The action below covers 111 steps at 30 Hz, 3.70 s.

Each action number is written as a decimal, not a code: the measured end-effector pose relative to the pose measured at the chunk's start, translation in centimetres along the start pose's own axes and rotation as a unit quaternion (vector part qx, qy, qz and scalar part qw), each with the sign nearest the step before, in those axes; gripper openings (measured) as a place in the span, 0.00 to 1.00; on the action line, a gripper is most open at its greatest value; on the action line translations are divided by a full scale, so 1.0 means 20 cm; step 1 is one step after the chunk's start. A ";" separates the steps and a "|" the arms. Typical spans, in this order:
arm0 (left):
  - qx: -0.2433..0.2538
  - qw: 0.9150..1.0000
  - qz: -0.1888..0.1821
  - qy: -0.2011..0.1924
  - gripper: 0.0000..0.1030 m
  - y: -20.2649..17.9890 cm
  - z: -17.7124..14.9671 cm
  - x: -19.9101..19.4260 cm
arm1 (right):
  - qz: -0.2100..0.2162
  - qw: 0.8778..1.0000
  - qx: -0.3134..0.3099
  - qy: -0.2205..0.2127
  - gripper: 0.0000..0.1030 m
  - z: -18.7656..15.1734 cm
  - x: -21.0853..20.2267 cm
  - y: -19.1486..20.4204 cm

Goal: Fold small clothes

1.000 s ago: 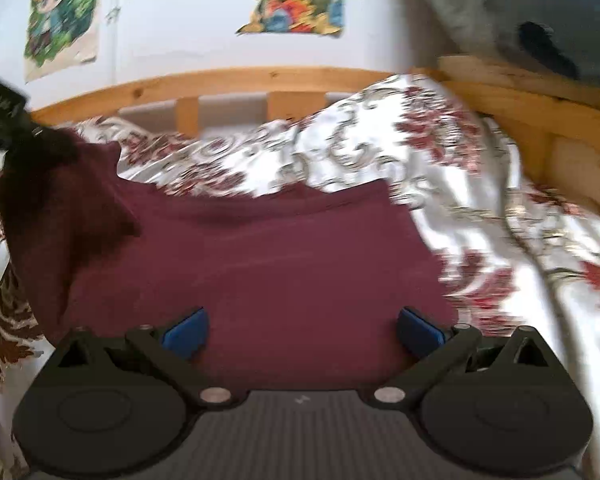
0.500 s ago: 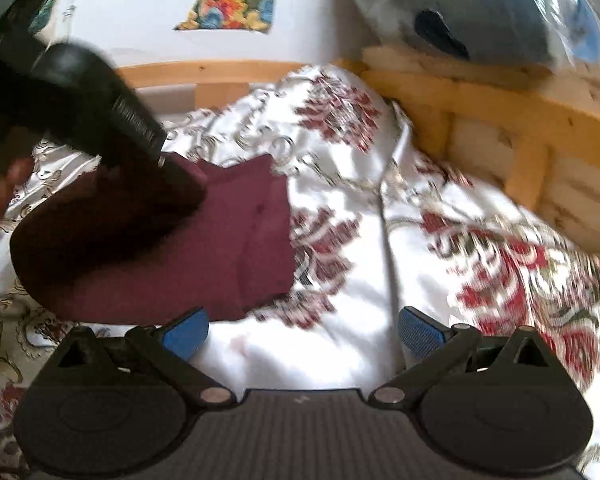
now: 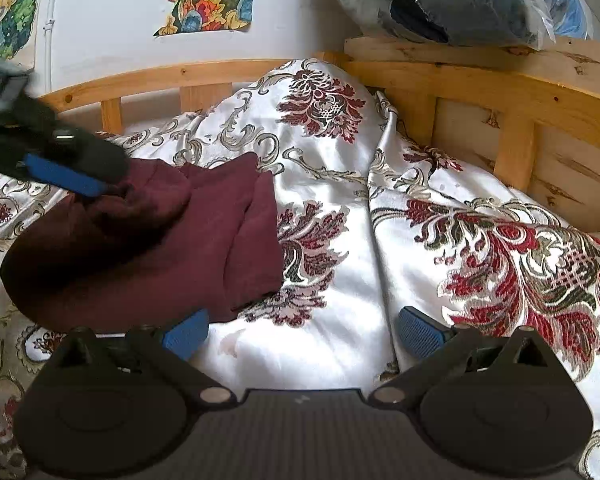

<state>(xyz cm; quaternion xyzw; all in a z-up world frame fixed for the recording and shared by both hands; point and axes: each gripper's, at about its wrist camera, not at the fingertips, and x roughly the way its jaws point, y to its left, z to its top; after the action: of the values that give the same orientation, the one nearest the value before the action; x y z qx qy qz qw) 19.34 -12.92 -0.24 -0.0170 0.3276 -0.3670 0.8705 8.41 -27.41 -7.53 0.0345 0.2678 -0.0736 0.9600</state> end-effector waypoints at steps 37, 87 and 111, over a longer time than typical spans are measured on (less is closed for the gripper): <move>0.120 0.977 0.171 -0.043 0.79 0.19 -0.42 -0.02 | 0.208 0.967 0.059 0.133 0.30 0.58 0.87 0.32; -0.285 0.958 0.004 -0.037 0.86 0.70 -0.36 0.03 | 0.202 0.974 0.075 0.073 0.64 0.23 0.15 0.04; -0.270 0.962 0.022 -0.024 0.94 0.68 -0.37 0.05 | 0.183 0.981 0.015 0.060 0.54 0.17 0.08 0.15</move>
<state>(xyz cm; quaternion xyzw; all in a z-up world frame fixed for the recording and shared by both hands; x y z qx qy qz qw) 24.02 -2.12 -10.33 -0.2529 0.3942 -0.2455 0.8487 12.04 -25.10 -5.38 0.1021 0.3129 0.1015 0.9388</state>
